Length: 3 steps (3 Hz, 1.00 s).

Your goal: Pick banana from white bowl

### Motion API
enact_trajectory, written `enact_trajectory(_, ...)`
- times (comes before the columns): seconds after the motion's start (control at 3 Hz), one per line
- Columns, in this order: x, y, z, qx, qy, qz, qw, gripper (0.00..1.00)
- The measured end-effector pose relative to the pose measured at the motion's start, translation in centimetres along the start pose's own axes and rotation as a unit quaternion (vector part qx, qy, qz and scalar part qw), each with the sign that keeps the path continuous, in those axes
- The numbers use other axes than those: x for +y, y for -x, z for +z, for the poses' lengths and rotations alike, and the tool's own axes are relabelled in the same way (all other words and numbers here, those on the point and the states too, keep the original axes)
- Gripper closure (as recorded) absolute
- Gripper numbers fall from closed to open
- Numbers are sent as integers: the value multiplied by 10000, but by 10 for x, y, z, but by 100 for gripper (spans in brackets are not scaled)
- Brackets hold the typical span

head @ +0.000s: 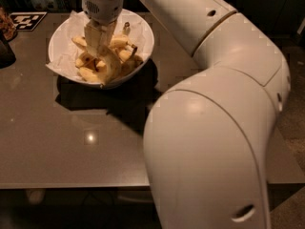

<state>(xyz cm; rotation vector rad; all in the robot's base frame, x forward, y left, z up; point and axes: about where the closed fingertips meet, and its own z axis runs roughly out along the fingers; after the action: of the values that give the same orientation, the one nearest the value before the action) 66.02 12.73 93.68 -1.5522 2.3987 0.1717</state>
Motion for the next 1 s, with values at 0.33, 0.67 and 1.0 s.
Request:
enact_trajectory(0.33, 13, -11, -28, -239, -287, -349, 9987, 100)
enact_trajectory(0.67, 33, -25, -45, -244, -386, -689, 9966, 100)
enact_trajectory(1.0, 45, -38, -54, -158, -403, -926, 9948, 100)
